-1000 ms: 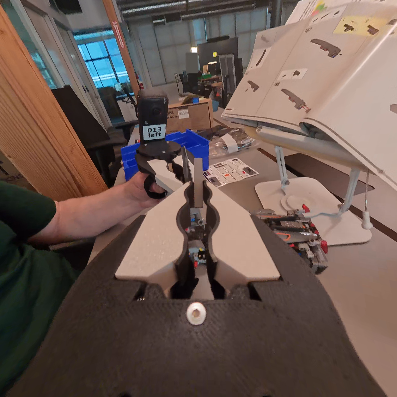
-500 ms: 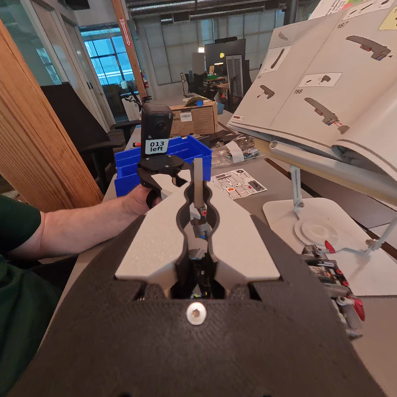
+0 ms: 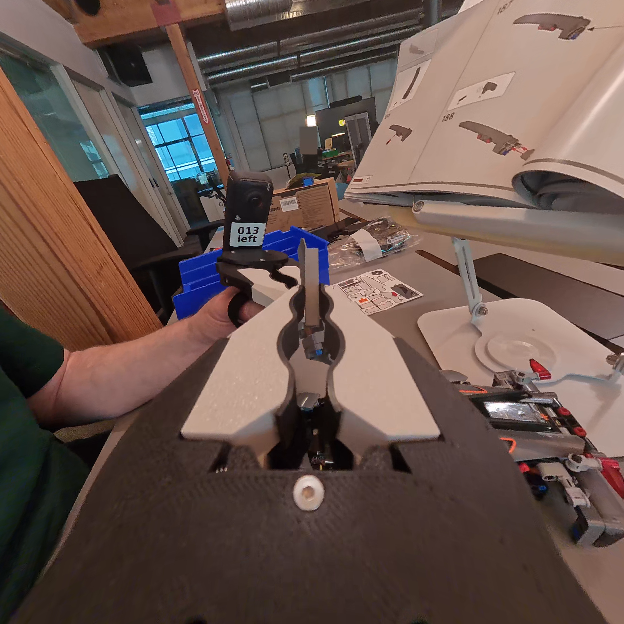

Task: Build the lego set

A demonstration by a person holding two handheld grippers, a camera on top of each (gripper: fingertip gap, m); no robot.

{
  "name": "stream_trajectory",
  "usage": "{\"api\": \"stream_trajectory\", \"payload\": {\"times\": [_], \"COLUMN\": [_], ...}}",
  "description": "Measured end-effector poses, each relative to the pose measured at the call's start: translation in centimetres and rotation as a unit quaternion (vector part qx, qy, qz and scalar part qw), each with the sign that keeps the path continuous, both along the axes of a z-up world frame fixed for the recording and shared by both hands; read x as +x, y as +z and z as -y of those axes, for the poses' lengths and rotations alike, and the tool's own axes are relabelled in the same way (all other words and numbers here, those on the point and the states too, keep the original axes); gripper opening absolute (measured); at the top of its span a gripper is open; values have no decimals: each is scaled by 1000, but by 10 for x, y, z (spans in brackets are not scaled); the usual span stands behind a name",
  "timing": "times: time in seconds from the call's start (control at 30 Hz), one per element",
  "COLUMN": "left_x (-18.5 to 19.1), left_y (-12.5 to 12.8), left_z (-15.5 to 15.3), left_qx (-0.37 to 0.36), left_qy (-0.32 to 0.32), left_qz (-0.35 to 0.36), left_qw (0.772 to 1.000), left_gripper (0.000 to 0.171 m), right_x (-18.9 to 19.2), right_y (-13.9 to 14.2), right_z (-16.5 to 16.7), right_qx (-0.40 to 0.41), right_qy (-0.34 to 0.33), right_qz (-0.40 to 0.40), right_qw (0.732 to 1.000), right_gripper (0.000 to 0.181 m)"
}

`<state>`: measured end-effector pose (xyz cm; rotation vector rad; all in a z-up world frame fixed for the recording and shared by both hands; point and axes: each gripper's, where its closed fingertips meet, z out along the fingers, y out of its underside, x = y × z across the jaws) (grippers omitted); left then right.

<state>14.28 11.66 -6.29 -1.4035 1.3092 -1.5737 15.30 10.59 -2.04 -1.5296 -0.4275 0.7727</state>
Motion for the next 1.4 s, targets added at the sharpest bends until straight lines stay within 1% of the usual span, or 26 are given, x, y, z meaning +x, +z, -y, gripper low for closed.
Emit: {"api": "stream_trajectory", "payload": {"times": [0.23, 0.4, 0.53, 0.73, 0.83, 0.9, 0.97, 1.1, 1.4], "left_x": [3, 3, 2, 3, 3, 2, 2, 1, -1], "left_y": [-4, -2, 0, -4, -4, -6, -9, -6, -3], "left_z": [1, 3, 5, 12, 15, 21, 23, 25, 27], "left_qx": [-11, -23, -25, -32, -62, -79, -85, -90, -106], "left_qy": [-6, -15, -19, -39, -57, -81, -84, -92, -104], "left_qz": [2, 8, 7, -16, -16, -28, -37, -35, -30], "left_qw": [1000, 1000, 999, 999, 996, 993, 992, 991, 989], "left_gripper": [5, 6, 6, 6, 5, 5, 5, 5, 5], "right_x": [0, -2, -6, -7, -10, -10, -12, -13, -14], "right_y": [-4, -7, -13, -27, -32, -38, -43, -42, -42], "right_z": [2, 2, 1, -1, 3, 2, 4, 7, 9], "right_qx": [-3, -18, -60, -120, -161, -187, -209, -222, -221], "right_qy": [6, 15, 47, 68, 106, 114, 131, 159, 168], "right_qz": [4, -10, -49, -74, -105, -123, -131, -165, -160], "right_qw": [1000, 1000, 996, 988, 976, 968, 960, 948, 947], "right_gripper": [6, 6, 6, 6, 6, 6, 6, 6, 6]}}
